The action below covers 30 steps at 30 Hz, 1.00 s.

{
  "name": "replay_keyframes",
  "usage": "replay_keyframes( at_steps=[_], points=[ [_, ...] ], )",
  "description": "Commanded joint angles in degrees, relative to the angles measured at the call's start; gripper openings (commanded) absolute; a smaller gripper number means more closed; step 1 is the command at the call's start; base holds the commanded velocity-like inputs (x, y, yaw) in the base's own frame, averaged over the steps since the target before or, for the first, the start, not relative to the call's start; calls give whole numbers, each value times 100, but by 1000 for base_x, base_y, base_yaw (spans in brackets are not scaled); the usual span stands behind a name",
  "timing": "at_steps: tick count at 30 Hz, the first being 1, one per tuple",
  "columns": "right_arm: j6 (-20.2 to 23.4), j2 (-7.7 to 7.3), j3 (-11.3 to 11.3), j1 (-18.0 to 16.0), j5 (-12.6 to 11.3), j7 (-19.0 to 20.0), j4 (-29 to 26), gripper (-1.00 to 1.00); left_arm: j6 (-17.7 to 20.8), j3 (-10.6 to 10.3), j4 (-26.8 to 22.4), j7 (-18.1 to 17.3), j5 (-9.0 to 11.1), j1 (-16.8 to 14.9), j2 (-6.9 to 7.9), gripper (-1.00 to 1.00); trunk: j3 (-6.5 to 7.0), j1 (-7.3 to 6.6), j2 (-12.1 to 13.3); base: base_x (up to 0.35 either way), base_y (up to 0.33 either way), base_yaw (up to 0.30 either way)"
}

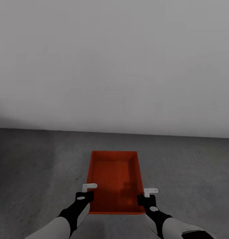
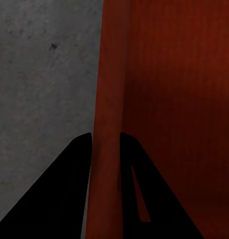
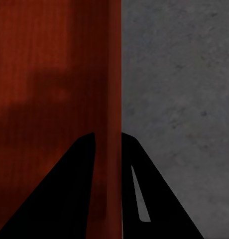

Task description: Move the two storage containers from the living room to the garage. In the garage, place one container on the floor and stack the other container on top of it (either order is fine).

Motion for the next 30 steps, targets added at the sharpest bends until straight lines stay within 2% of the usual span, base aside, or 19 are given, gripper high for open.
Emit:
replay_keyframes(
  at_steps=[1, 30],
  points=[
    [8, 3, -329, 2, 80, 27, 1, -100, -179, 334, -30, 84, 47, -5, 4, -100, -22, 22, -43, 0, 0, 0],
    [16, 3, -331, 2, 79, 27, 1, -100, -179, 337, -30, 84, 47, -5, 4, -100, -543, 659, -1206, 0, 0, 0]
  ],
)
